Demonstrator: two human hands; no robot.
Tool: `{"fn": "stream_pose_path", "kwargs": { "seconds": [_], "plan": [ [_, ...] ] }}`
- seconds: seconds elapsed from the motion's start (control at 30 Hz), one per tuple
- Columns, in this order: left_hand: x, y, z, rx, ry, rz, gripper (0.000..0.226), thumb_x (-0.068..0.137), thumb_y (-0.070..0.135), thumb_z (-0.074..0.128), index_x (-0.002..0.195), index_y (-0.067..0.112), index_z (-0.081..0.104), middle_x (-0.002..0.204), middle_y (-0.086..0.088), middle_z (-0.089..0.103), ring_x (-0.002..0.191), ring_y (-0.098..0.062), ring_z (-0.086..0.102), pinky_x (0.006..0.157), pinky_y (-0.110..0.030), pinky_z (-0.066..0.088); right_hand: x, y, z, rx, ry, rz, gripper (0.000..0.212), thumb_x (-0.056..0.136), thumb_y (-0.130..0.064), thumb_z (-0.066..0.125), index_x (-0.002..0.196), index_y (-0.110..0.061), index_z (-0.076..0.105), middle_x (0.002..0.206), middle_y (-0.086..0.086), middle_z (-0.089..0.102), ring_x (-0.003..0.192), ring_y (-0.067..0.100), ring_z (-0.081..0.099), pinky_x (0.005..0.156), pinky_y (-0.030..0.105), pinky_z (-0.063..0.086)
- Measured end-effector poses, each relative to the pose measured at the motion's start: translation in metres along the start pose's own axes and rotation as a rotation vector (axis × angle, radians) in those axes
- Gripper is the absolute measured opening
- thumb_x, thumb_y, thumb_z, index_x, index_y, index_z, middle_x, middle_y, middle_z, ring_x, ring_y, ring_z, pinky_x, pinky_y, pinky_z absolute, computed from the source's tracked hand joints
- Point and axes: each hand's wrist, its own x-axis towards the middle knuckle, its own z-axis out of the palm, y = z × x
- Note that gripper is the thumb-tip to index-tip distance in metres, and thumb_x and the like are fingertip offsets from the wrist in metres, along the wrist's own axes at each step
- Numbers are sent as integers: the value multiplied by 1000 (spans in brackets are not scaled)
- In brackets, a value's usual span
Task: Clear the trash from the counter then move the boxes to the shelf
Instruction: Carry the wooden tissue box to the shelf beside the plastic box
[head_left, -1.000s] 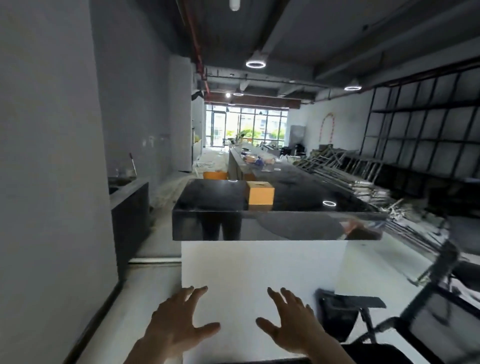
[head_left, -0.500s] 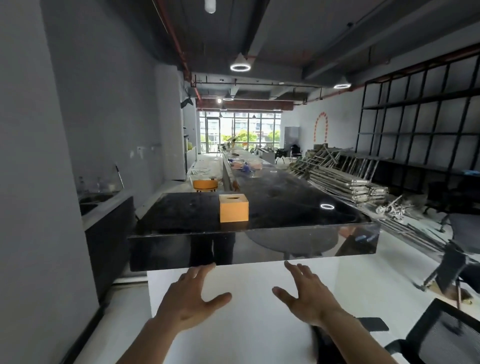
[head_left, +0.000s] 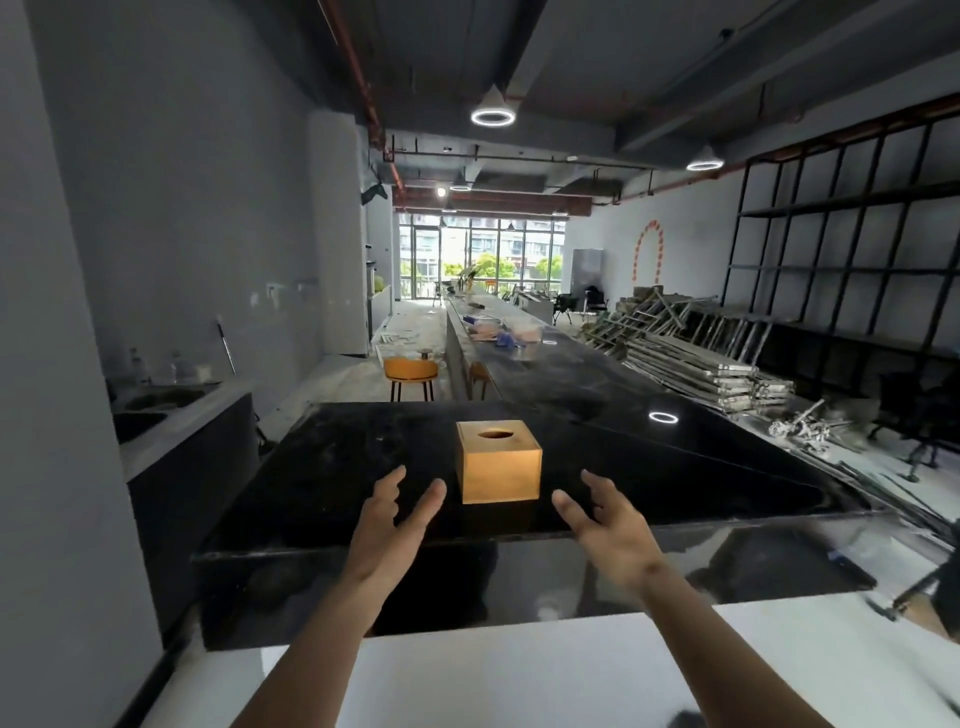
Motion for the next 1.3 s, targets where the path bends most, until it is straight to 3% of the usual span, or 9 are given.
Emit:
{"fn": "stream_pose_path", "kwargs": {
  "seconds": [0.2,0.4,0.57,0.73,0.8,1.03,1.17,1.27,1.3],
  "plan": [
    [73,6,22,-191,23,-108,76,86,60,57,152,33,29,159,-2,32,143,-22,34,113,-42,27,82,-10,21,136,103,111,72,90,-59,60,150,-26,40,147,9,51,134,29,49,111,45,41],
    [113,9,62,-238,15,-192,77,88,59,56,153,38,21,162,0,25,145,-31,30,117,-50,25,137,-8,24,204,33,171,77,90,-62,57,154,-27,34,152,9,47,138,31,45,111,46,37],
    [134,12,90,-210,73,-275,71,94,53,49,155,37,17,159,-3,30,142,-30,34,113,-49,27,162,-5,30,210,-59,159,73,91,-60,57,152,-25,35,145,8,50,123,27,52,93,35,40],
    [141,13,103,-106,112,-327,58,95,50,50,148,32,36,136,-7,50,114,-25,49,93,-42,41,178,-2,43,218,-138,180,61,92,-54,61,144,-25,48,128,5,61,112,27,60,98,50,54],
    [141,11,102,-112,128,-340,55,93,49,54,144,33,41,134,-5,53,114,-25,51,96,-43,43,179,-3,44,194,-149,156,52,93,-46,61,139,-23,54,122,4,64,109,27,62,97,51,55],
    [119,17,80,-108,264,-364,48,93,40,58,139,30,46,129,-6,53,114,-29,54,99,-46,46,174,-16,58,188,-234,70,47,88,-40,71,131,-26,61,119,0,64,108,24,61,98,49,54],
    [89,18,38,-95,387,-359,46,93,35,59,137,26,47,131,-8,52,111,-28,53,90,-41,47,155,-40,90,196,-327,16,46,85,-42,73,128,-31,62,120,0,64,107,24,62,97,49,55],
    [55,19,-6,-92,481,-340,44,95,33,58,136,24,47,125,-6,54,104,-26,53,71,-32,46,126,-67,124,233,-410,-5,43,83,-44,74,123,-35,61,115,-1,64,105,24,63,94,49,56],
    [41,18,-23,-91,518,-338,44,95,34,58,137,26,47,128,-7,53,106,-26,52,75,-34,48,114,-77,138,247,-441,-19,43,82,-44,75,121,-36,61,113,-1,64,104,24,63,94,50,56]
  ]
}}
